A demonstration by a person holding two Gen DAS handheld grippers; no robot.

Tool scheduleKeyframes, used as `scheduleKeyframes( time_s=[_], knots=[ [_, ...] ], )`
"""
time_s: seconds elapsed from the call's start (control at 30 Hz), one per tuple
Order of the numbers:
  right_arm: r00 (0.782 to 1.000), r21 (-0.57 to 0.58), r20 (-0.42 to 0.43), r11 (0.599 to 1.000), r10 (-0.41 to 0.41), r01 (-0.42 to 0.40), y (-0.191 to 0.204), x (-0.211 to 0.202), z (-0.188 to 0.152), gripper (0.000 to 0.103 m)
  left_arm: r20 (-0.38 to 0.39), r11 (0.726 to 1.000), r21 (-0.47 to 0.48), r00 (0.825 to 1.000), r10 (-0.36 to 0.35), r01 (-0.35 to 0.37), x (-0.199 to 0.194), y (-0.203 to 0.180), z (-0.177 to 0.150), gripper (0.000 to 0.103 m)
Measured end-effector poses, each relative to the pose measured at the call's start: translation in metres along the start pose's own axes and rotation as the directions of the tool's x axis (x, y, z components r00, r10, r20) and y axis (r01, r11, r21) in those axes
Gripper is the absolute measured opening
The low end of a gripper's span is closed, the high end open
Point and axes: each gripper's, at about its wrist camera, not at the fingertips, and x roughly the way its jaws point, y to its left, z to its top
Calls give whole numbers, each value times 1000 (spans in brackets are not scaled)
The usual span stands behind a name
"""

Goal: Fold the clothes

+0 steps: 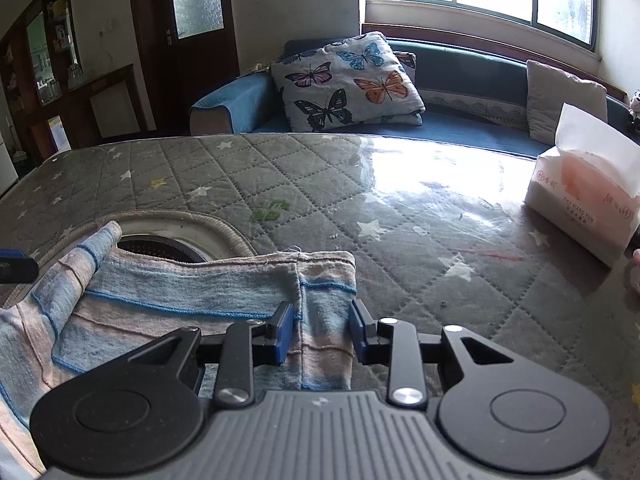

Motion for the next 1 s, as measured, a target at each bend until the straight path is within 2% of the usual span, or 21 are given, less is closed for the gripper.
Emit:
scheduleKeyframes(
  time_s=[0.13,0.2,0.27,0.3,0.43,0.53,0.63,0.7,0.8,0.93,1.0],
  knots=[
    [1000,5,4,1000,6,-6,-1,0,0,34,-50,1000,-8,999,-7,7,17,2,-2,62],
    [1000,7,4,1000,9,-9,-2,0,0,34,-83,999,-24,995,-49,47,24,5,-1,20],
    [1000,10,4,1000,11,-11,-3,0,0,34,-80,998,-30,995,-65,63,22,6,-2,7],
    [1000,11,5,1000,12,-12,-3,0,0,34,-68,997,-27,995,-74,72,18,6,-2,6],
    [1000,30,6,999,15,-15,-7,-2,0,34,0,992,27,993,-122,122,-9,-7,-6,4],
    [1000,43,19,999,10,-11,-11,-8,1,34,36,977,113,982,-184,179,-30,-26,-14,3],
    [999,53,37,999,-2,0,-15,-16,5,34,27,938,223,960,-278,265,-45,-53,-29,4],
    [999,60,48,998,-13,10,-19,-21,8,34,-10,900,302,945,-326,314,-51,-70,-45,6],
    [998,68,57,998,-22,18,-24,-26,11,34,-78,856,374,932,-353,356,-53,-84,-65,10],
    [999,67,48,998,-12,9,-24,-25,12,34,-102,820,412,914,-392,397,-65,-83,-74,23],
    [999,61,38,998,1,-3,-21,-22,11,34,-68,827,405,915,-397,389,-73,-74,-71,23]
  ],
)
